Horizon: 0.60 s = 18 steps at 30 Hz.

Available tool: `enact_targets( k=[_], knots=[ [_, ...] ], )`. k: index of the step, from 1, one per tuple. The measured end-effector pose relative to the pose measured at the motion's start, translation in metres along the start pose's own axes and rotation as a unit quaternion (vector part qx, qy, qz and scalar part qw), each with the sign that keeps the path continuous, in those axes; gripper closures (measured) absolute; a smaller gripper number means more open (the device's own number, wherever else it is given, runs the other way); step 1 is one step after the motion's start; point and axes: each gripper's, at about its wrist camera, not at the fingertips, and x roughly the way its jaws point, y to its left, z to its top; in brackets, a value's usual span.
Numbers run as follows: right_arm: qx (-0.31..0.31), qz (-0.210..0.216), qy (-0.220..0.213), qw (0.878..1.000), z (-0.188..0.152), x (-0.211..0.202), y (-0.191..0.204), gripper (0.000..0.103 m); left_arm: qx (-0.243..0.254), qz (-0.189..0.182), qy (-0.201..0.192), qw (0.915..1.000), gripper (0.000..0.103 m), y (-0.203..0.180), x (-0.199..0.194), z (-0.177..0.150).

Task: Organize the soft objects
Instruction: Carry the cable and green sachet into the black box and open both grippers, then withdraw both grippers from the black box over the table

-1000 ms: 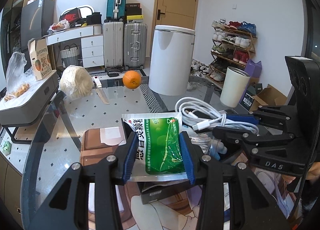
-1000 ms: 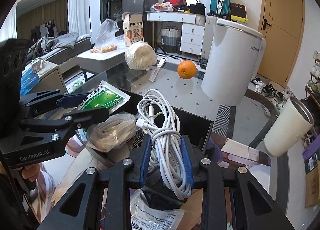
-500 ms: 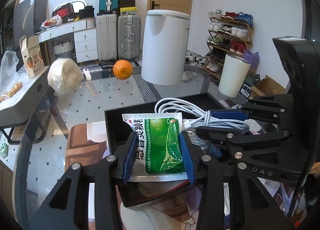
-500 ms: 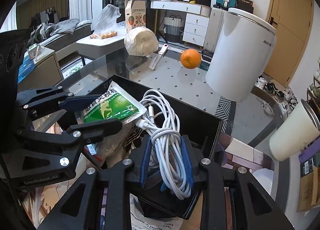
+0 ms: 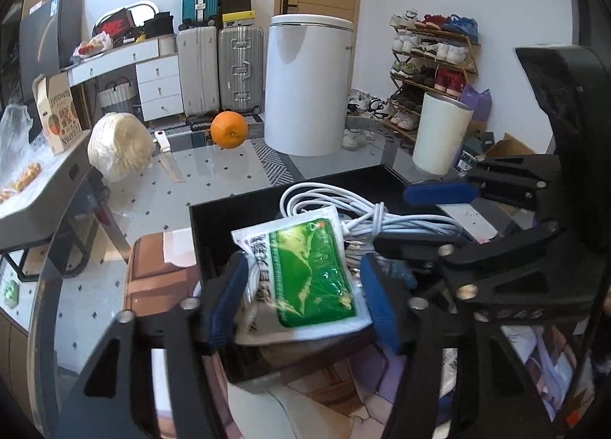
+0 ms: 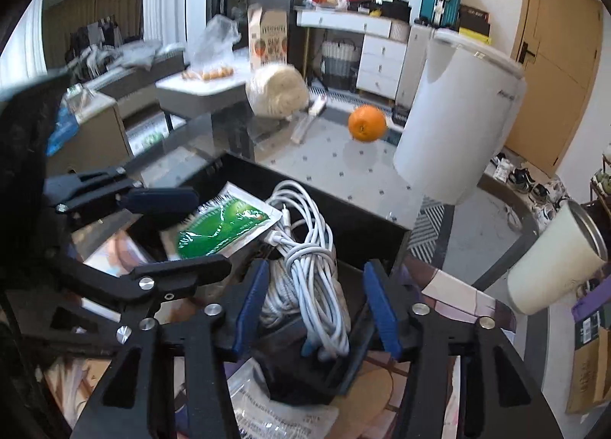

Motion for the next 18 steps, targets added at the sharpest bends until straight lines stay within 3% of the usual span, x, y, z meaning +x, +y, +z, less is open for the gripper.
enact_targets(
  k=[2,5,9,11,18],
  knots=[
    [0.006,-0.003,-0.014,1.0,-0.005,-0.013,-0.001,0.036,-0.008,-0.007,-0.001,0.9999,0.036,0.002,-0.006,-0.002],
    [0.02,-0.004,-0.032,0.999,-0.016,-0.032,-0.001,0.02,-0.009,0.003,-0.008,0.9999,0.021,-0.001,-0.017,-0.004],
    [0.04,-0.004,-0.038,0.998,-0.032,-0.049,0.0,0.009,-0.021,0.004,-0.035,0.9992,0.004,-0.002,-0.039,-0.009],
    [0.05,-0.008,-0.041,0.998,-0.04,-0.055,0.002,0.002,-0.029,0.011,-0.049,0.9983,0.0,-0.003,-0.052,-0.013],
    [0.077,-0.011,-0.038,0.996,-0.065,-0.065,0.006,0.001,-0.038,0.035,-0.068,0.9963,0.0,-0.01,-0.078,-0.026]
  ],
)
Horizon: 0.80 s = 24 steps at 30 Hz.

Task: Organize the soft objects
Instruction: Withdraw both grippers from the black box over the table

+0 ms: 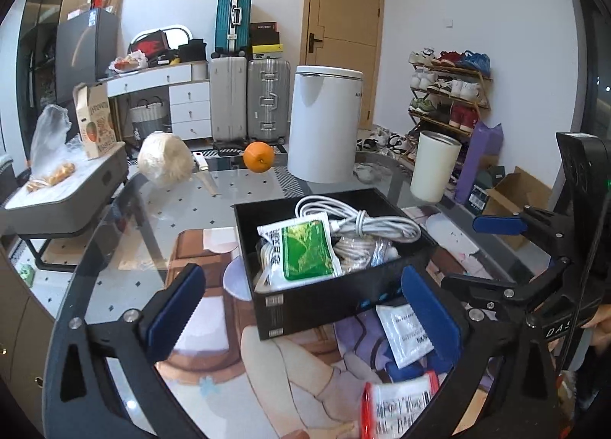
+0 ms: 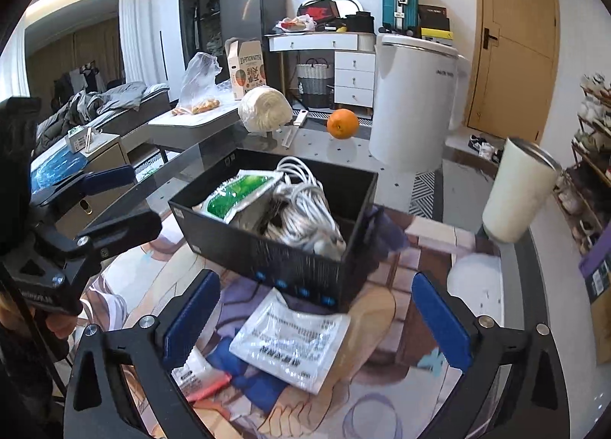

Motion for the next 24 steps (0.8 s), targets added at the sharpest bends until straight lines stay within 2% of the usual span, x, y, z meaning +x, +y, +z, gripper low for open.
enact_targets(
  k=[9,24],
  knots=[
    [0.02,-0.003,0.009,1.0,-0.012,0.0,-0.008,0.001,0.022,0.038,0.01,0.999,0.0,-0.021,-0.007,-0.025],
    [0.027,0.0,0.046,0.999,-0.022,0.017,-0.008,0.001,0.015,0.052,0.036,0.9979,0.0,-0.022,-0.004,-0.05]
  ],
)
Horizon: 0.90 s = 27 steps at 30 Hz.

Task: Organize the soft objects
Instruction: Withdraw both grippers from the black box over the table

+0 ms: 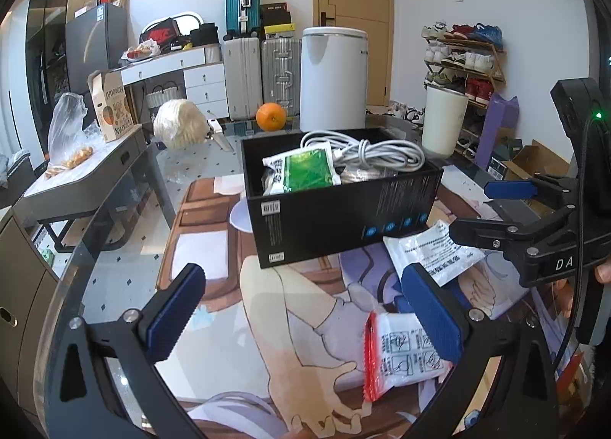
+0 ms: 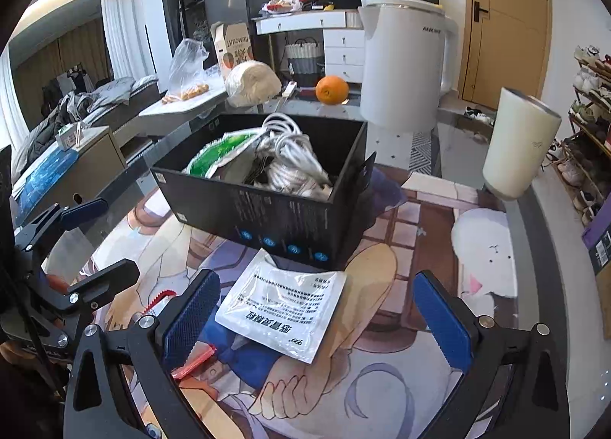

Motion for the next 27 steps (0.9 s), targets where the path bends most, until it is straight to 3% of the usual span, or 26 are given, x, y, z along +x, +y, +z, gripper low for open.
enact_targets(
  k=[7,16,23,27],
  knots=[
    [0.006,-0.002,0.025,1.0,-0.004,0.013,0.005,0.001,-0.01,0.007,0.016,0.9998,0.0,0.006,0.009,-0.006],
    [-0.018,-0.038,0.069,0.997,-0.016,0.021,-0.009,0.001,-0.037,-0.009,0.024,0.999,0.0,0.016,0.013,-0.009],
    [-0.015,-0.08,0.089,0.993,-0.023,0.026,-0.025,0.001,-0.028,-0.014,0.031,0.999,0.0,0.013,0.015,-0.01],
    [0.002,-0.051,0.077,0.996,-0.02,0.023,-0.023,0.001,-0.028,-0.016,0.034,0.9989,0.0,0.014,0.015,-0.011]
  ],
)
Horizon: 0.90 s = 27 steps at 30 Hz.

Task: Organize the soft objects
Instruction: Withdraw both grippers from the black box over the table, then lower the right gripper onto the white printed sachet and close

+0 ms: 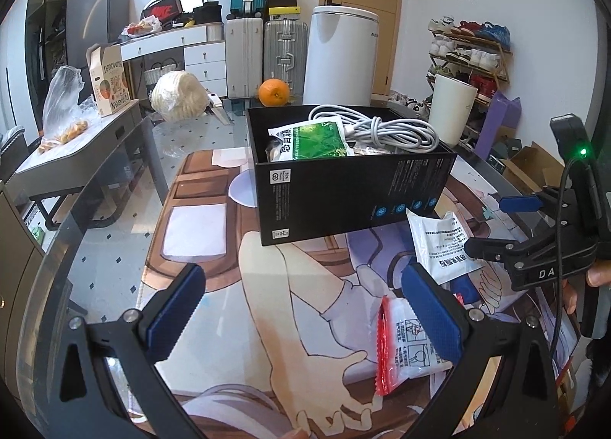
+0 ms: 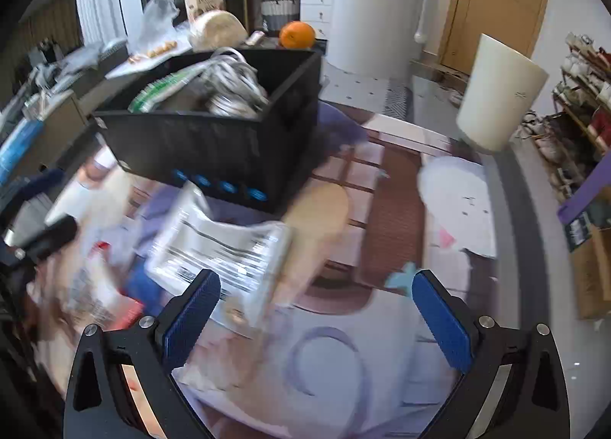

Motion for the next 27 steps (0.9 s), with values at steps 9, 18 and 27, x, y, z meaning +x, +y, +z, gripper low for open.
enact_targets(
  k=[9,18,27],
  knots=[
    [0.029,0.059,0.008,0.998,0.007,0.012,0.03,0.001,-0.003,-0.005,0.001,1.0,0.0,0.001,0.001,0.0],
    [0.03,0.027,0.01,0.999,0.017,0.024,0.05,0.001,-0.015,-0.016,-0.005,0.9998,0.0,0.007,-0.002,-0.002],
    [0.018,0.003,0.016,1.0,0.025,0.033,0.069,0.001,-0.026,-0.022,-0.005,0.9994,0.0,0.011,-0.003,-0.004]
  ],
)
